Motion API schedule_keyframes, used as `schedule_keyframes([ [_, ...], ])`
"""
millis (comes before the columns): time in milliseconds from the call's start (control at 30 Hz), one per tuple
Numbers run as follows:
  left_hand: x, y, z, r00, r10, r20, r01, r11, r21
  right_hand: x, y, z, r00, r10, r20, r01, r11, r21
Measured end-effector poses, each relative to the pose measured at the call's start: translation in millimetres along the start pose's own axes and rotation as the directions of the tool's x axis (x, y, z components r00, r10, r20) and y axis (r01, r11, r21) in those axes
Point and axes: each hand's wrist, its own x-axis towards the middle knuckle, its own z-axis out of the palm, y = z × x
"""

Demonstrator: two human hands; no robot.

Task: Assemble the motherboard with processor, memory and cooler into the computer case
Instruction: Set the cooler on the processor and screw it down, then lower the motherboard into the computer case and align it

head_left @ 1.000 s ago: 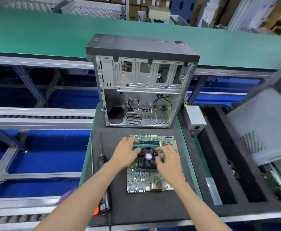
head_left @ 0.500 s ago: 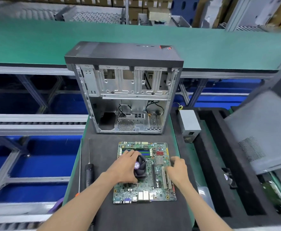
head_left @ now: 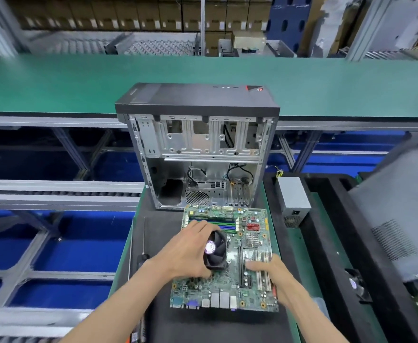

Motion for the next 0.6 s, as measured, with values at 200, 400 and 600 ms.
schedule_keyframes([
  [200,15,5,-56,0.971,-0.191,0.146,0.236,0.873,-0.426,-2,-2,2,0.995,-0.095,-0.016,0.096,0.995,0.032],
  [400,82,-15,-100,0.808,-0.571,0.146,0.210,0.048,-0.976,-5,-10,11,0.995,-0.100,-0.016,0.101,0.994,0.039],
  [600,119,-23,-100,0.821,-0.561,0.106,-0.187,-0.439,-0.879,0,-22,13,0.993,-0.113,-0.016,0.114,0.992,0.048],
])
